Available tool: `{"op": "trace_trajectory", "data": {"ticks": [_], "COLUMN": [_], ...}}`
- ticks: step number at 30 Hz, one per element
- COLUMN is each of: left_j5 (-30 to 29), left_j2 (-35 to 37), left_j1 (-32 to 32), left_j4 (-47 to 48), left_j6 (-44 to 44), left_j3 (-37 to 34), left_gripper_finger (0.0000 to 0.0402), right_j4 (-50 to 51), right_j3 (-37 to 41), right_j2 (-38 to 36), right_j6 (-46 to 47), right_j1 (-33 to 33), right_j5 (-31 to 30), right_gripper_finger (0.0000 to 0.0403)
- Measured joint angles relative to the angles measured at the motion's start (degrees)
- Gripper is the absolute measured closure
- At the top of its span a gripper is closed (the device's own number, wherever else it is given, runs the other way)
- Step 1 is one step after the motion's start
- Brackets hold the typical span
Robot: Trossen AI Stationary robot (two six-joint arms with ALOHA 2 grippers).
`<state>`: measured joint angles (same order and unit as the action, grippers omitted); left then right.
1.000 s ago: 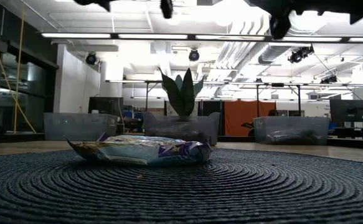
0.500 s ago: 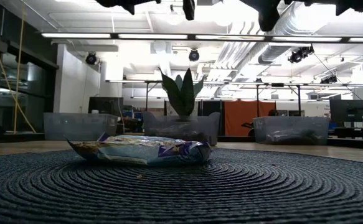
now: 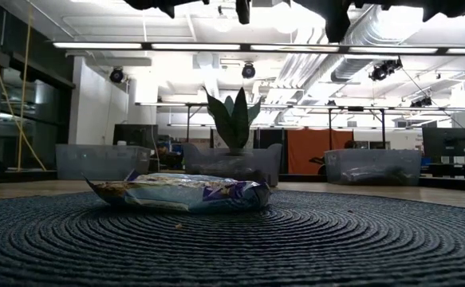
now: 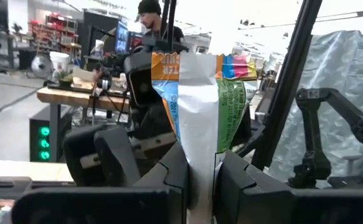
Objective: Pick and place Granola Bars by type
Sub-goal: Put the yellow granola bar into the right black bin
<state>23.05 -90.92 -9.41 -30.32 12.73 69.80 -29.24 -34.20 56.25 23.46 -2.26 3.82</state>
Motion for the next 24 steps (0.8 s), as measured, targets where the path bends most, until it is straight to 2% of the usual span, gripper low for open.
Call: {"op": "trace_trajectory", "data": {"ticks": [8, 16, 24], "left_j5": [-0.3, -0.2, -0.2], "left_j2": [0.0, 0.0, 0.0], "left_j1": [0.0, 0.0, 0.0], "left_j4": [0.1, 0.5, 0.5], "left_j6": [-0.5, -0.9, -0.9], "left_j3": [0.0, 0.0, 0.0], "left_gripper_finger": [0.0364, 0.0364, 0.0364], "right_j4": [-6.5, -5.9, -0.2], "right_j3": [-0.1, -6.9, -11.5], "right_j2": [5.7, 12.7, 16.7], "right_j6": [0.1, -2.6, -3.1], "right_j1": [0.0, -0.4, -1.6], "right_j5": [0.0, 0.9, 4.0], "right_gripper_finger": [0.0118, 0.0118, 0.0121]}}
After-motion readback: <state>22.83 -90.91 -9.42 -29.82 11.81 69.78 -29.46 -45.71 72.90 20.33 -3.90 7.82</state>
